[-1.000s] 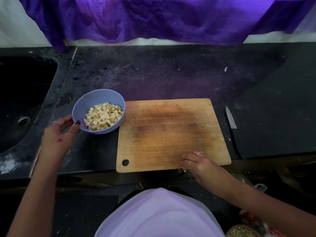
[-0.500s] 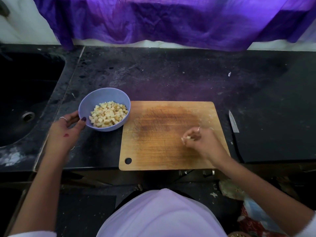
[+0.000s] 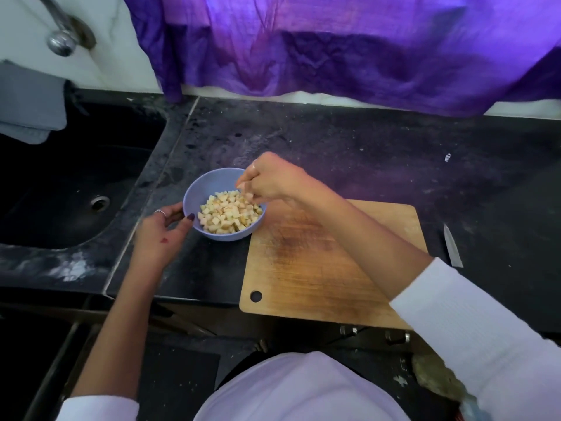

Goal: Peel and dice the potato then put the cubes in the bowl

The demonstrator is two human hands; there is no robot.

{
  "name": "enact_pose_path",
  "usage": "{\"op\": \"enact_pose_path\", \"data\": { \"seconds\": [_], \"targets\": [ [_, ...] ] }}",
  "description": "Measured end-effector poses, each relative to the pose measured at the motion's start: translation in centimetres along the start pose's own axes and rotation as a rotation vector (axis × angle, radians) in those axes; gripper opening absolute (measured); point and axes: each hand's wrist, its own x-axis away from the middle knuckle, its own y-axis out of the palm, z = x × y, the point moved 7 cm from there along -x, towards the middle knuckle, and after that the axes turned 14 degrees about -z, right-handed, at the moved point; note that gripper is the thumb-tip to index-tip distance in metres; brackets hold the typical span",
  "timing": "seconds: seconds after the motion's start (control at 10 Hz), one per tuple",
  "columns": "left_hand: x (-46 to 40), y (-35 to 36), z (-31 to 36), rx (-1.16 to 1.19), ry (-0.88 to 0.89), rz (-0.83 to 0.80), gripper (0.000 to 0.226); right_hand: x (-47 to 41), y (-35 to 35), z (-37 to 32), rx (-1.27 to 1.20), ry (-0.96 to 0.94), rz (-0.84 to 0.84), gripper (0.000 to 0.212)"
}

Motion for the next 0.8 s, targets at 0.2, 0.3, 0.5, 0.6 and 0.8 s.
{"op": "enact_pose_path", "data": {
  "seconds": [0.2, 0.3, 0.5, 0.6, 0.8],
  "targets": [
    [-0.1, -0.1, 0.4, 0.004, -0.021, -0.019, 0.035, -1.2, -0.3, -4.2, 0.395, -0.172, 0.311, 0.015],
    [-0.3, -0.4, 0.6, -0.051, -0.025, -0.004, 0.034, -0.8, 1.0, -5.4, 0.470, -0.255, 0.309, 0.017],
    [-1.0, -0.9, 2.1, -0.154, -0.022, 0.100, 0.048, 1.5, 2.8, -5.6, 0.756, -0.280, 0.298, 0.026],
    [-1.9, -0.9, 2.5, -0.209, 0.009, 0.138, 0.048, 1.3, 4.0, -4.4, 0.809, -0.214, 0.217, 0.014],
    [-3.5, -0.4, 4.4, -0.322, 0.076, 0.196, 0.056, 2.4, 1.6, 1.5, 0.747, 0.017, 0.213, 0.057]
  ]
}}
